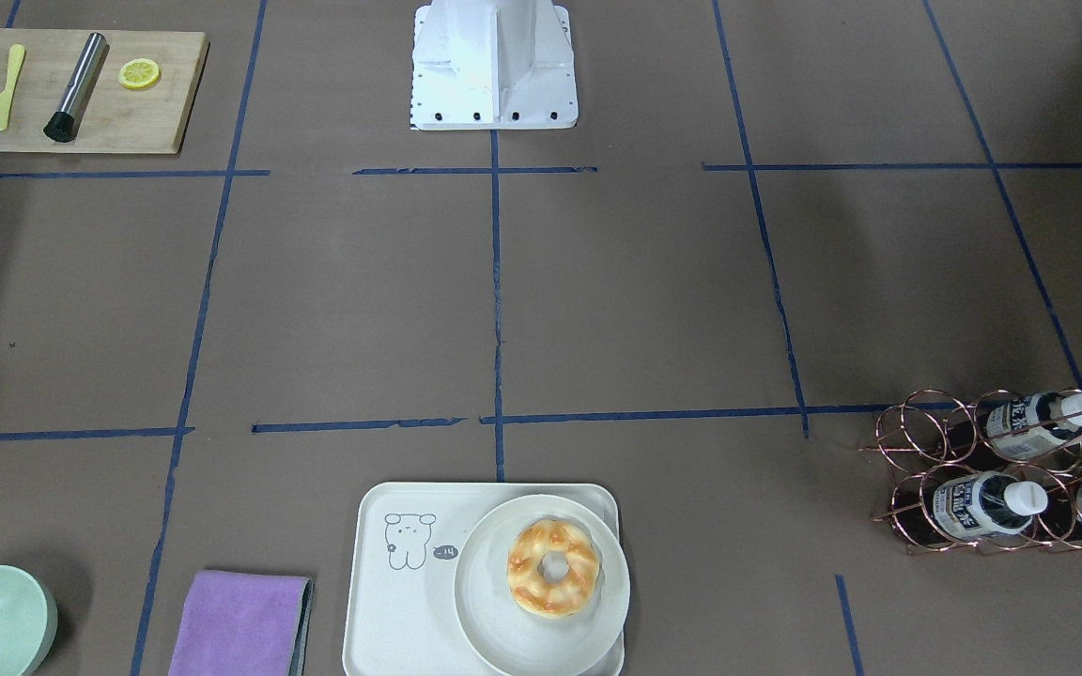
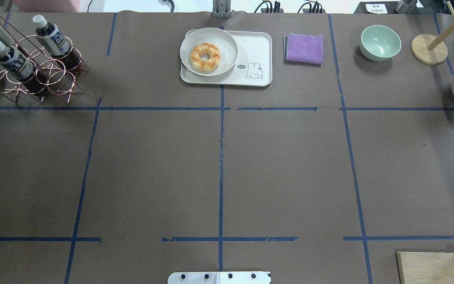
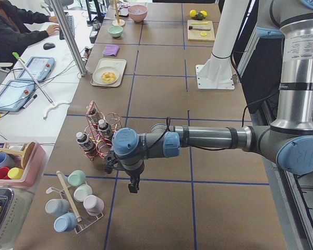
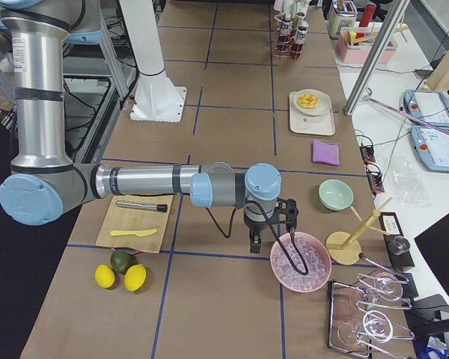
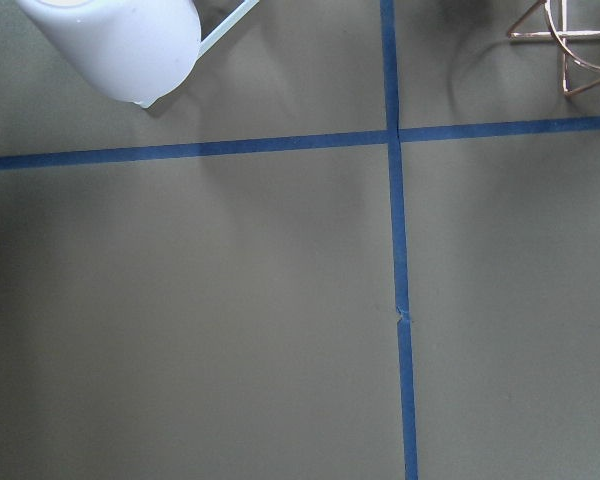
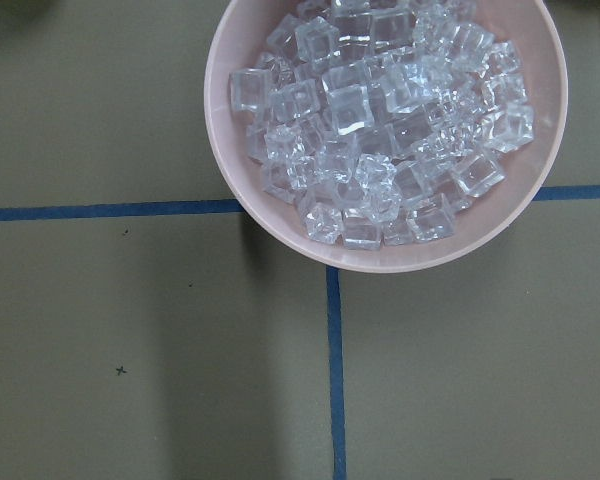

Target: Place tea on tray

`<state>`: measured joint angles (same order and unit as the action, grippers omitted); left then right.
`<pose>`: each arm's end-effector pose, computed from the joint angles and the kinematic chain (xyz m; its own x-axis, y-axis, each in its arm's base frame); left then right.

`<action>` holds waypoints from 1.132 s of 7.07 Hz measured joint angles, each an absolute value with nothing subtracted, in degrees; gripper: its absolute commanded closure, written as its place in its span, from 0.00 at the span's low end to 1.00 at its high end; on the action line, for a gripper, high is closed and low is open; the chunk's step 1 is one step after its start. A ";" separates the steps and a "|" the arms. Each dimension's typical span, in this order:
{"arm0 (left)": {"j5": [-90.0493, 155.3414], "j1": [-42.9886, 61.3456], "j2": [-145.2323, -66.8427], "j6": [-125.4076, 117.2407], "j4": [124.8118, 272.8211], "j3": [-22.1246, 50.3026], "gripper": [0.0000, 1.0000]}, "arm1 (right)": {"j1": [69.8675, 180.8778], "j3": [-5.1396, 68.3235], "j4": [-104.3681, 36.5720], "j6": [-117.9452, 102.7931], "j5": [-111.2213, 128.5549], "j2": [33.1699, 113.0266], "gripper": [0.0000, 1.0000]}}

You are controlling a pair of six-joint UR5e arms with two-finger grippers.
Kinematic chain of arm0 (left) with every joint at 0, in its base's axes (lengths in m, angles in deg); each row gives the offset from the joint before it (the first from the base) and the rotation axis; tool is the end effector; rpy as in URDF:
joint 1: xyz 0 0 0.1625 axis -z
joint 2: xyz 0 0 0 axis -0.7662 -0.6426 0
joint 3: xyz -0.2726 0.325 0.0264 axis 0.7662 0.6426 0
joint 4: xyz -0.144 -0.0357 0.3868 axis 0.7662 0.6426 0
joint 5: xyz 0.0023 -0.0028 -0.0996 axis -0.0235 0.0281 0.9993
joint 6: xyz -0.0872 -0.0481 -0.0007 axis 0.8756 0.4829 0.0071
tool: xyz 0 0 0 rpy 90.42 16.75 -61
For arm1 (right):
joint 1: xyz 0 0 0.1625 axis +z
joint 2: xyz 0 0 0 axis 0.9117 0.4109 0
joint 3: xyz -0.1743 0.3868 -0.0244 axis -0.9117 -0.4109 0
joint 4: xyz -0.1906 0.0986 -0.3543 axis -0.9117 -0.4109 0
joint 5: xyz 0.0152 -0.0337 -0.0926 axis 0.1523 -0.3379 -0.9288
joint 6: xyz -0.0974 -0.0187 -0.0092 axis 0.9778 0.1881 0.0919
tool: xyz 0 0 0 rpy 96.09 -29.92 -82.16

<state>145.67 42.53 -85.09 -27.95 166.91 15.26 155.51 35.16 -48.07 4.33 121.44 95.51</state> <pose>-0.0845 -0.4723 0.6611 0.7073 0.0685 -0.7036 -0.0689 0.9972 0.0277 0.0599 -0.4785 0.6215 0.6951 0.0356 0.7181 -0.0519 0.9987 0.0007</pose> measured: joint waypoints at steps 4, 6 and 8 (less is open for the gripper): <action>146.04 42.53 -85.19 -28.00 166.99 16.19 0.00 | 155.48 35.29 -48.10 4.27 121.54 95.35 0.00; 146.32 40.98 -85.38 -28.03 167.29 19.26 0.00 | 155.48 35.35 -48.04 4.27 121.66 95.32 0.00; 146.43 37.95 -86.05 -27.97 168.19 22.63 0.00 | 155.42 35.40 -48.03 4.21 121.62 95.18 0.00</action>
<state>146.43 37.95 -86.05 -27.97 168.19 22.63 155.42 35.40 -48.03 4.21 121.62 95.18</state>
